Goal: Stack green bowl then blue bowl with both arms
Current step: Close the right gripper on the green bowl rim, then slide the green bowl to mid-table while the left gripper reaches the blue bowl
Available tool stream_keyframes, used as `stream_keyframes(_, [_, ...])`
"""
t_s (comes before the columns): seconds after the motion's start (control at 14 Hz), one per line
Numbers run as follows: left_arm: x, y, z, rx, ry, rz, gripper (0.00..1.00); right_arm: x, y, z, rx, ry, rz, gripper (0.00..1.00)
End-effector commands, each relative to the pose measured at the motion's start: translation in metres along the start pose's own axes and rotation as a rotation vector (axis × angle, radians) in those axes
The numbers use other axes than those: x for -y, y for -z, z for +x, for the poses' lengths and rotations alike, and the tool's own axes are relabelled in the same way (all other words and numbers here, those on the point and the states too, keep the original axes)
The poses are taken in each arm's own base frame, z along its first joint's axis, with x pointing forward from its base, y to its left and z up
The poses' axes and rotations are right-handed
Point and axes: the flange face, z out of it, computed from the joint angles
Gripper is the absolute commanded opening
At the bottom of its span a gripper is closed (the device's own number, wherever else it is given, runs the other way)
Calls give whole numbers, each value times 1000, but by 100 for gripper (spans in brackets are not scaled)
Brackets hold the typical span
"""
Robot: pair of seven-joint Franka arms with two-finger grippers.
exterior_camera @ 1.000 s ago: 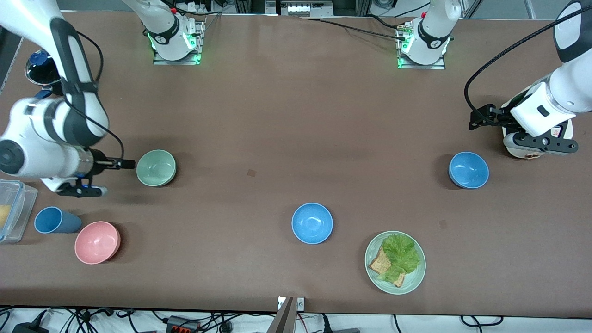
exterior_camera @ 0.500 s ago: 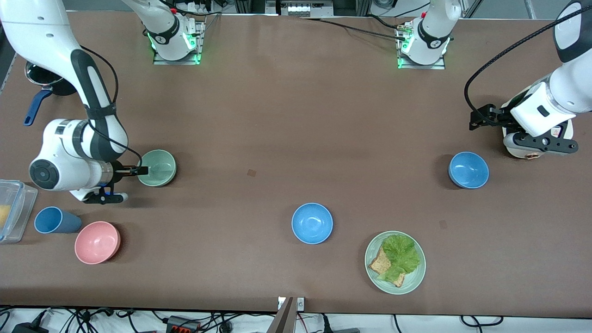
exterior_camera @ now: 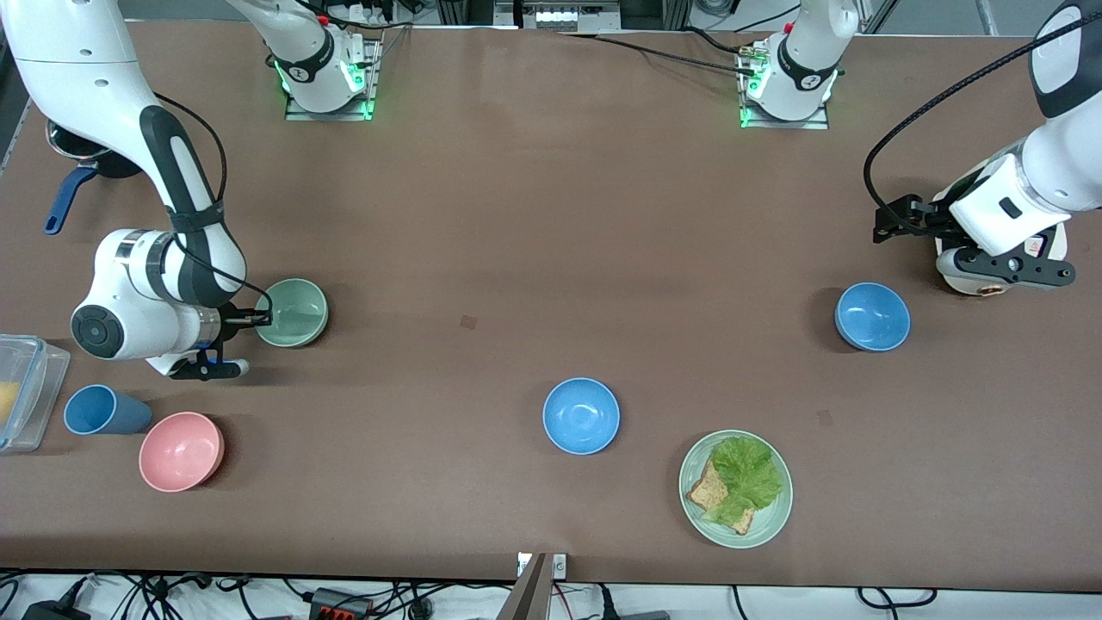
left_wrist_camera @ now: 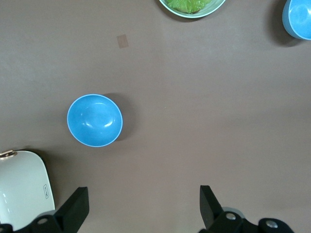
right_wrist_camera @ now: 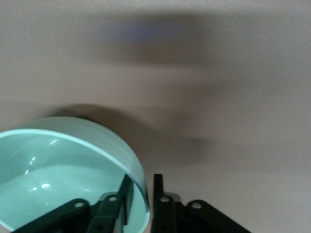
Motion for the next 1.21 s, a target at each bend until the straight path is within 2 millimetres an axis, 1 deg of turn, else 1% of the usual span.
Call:
stream_keyframes(0.0, [-2, 5, 3, 0, -8, -13, 100, 10, 2, 0, 2, 60, 29, 0])
stream_keyframes(0.14, [-1, 3, 3, 4, -6, -13, 100, 16, 9, -2, 10, 97, 31, 0])
stream_keyframes(0.21, [-2, 3, 3, 6, -8, -13, 100, 35, 15, -3, 26, 149, 42, 0])
stream_keyframes(0.29, [-2, 3, 3, 4, -8, -13, 100, 53, 26, -4, 18, 172, 59, 0])
stream_keyframes(0.36, [-2, 3, 3, 4, -8, -13, 100, 76, 36, -1, 9, 194, 86, 0])
stream_keyframes(0.43, [-2, 4, 3, 3, -8, -13, 100, 106, 49, 1, -7, 227, 114, 0])
stream_keyframes(0.5, [-2, 3, 4, 4, -8, -13, 100, 138, 57, 0, -18, 251, 127, 0])
stream_keyframes(0.64, [-1, 3, 4, 4, -8, -12, 100, 204, 70, -6, -33, 246, 128, 0])
stream_keyframes(0.71, [-1, 3, 4, 5, -3, -9, 100, 242, 68, -10, -30, 252, 119, 0])
stream_keyframes(0.79, [-1, 2, 4, 6, -3, -4, 100, 275, 67, -16, -33, 254, 108, 0])
stream_keyframes(0.86, [0, 2, 4, 6, -3, -2, 100, 312, 60, -25, -28, 237, 93, 0])
stream_keyframes(0.93, [0, 2, 4, 6, -3, -2, 100, 342, 50, -33, -24, 208, 81, 0])
stream_keyframes(1.0, [1, 2, 4, 5, -2, -3, 100, 368, 46, -39, -40, 198, 78, 0])
stream_keyframes(1.07, [1, -2, 6, 12, -2, -2, 100, 389, 39, -43, -59, 175, 82, 0])
stream_keyframes(1.14, [4, -3, 7, 15, 3, -5, 100, 402, 32, -44, -71, 145, 86, 0])
